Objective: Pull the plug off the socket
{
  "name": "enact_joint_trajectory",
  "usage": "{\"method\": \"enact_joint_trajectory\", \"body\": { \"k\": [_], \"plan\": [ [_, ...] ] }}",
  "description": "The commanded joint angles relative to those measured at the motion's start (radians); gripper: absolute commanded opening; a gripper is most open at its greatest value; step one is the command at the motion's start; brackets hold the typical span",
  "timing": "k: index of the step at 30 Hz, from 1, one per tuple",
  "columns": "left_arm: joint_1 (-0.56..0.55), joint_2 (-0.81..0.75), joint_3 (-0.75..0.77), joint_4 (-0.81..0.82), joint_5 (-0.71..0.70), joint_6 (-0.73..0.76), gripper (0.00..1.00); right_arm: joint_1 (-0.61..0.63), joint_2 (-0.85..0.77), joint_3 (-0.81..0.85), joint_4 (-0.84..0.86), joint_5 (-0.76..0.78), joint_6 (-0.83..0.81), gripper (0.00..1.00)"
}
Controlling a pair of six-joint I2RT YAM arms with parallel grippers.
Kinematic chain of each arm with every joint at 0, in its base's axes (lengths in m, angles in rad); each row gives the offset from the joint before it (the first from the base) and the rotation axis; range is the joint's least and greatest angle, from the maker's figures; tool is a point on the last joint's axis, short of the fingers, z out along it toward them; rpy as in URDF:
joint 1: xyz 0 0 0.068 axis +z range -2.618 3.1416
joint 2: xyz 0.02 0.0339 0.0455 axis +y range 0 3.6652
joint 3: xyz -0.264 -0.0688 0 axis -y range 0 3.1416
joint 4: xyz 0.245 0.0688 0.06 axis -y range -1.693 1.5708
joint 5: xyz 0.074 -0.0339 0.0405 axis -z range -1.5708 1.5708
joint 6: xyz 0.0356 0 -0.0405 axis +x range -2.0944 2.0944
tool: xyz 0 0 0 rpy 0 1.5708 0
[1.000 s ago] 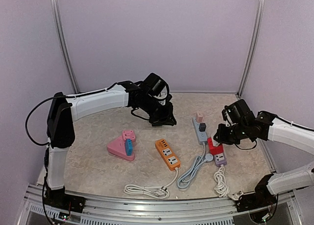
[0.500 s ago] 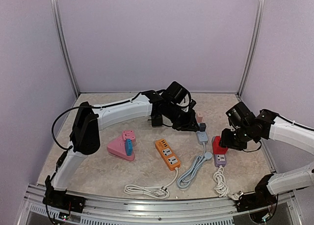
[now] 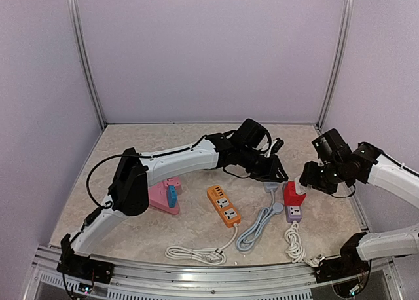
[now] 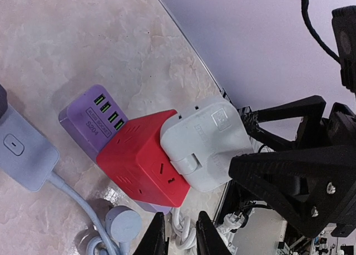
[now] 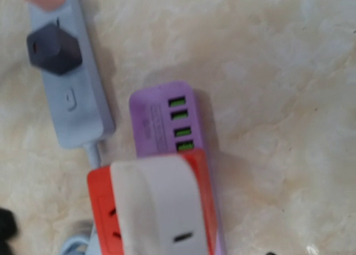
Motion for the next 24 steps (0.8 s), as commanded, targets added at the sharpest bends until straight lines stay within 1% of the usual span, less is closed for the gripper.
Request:
{"method": "enact_joint_trajectory", "body": {
  "k": [1, 3, 5, 11, 13, 16, 19, 20, 24],
  "plan": [
    [-0.011, 0.06, 0.051, 0.048, 0.065, 0.012, 0.18, -0.046, -0.04, -0.038, 0.068, -0.027, 0.013, 0.6],
    [-0.018, 0.08, 0.064, 0.051, 0.076, 0.017, 0.18, -0.064, -0.043, -0.062, 0.102, -0.068, 0.009, 0.57],
    [-0.025, 0.091, 0.075, 0.052, 0.084, 0.025, 0.18, -0.081, -0.038, -0.077, 0.121, -0.104, 0.004, 0.51],
    [-0.026, 0.115, 0.096, 0.069, 0.085, 0.036, 0.18, -0.116, -0.06, -0.11, 0.132, -0.165, -0.013, 0.38],
    [-0.027, 0.124, 0.115, 0.074, 0.082, 0.04, 0.18, -0.125, -0.069, -0.122, 0.14, -0.186, -0.016, 0.27],
    [-0.035, 0.149, 0.148, 0.071, 0.072, 0.048, 0.17, -0.132, -0.073, -0.138, 0.15, -0.216, -0.014, 0.15],
    [-0.042, 0.164, 0.156, 0.071, 0.061, 0.047, 0.14, -0.134, -0.078, -0.153, 0.17, -0.246, -0.006, 0.03],
    [-0.042, 0.164, 0.156, 0.068, 0.056, 0.047, 0.13, -0.133, -0.081, -0.155, 0.177, -0.268, -0.003, 0.0],
    [-0.042, 0.157, 0.137, 0.059, 0.037, 0.051, 0.1, -0.133, -0.099, -0.153, 0.195, -0.322, 0.015, 0.0]
  ]
}}
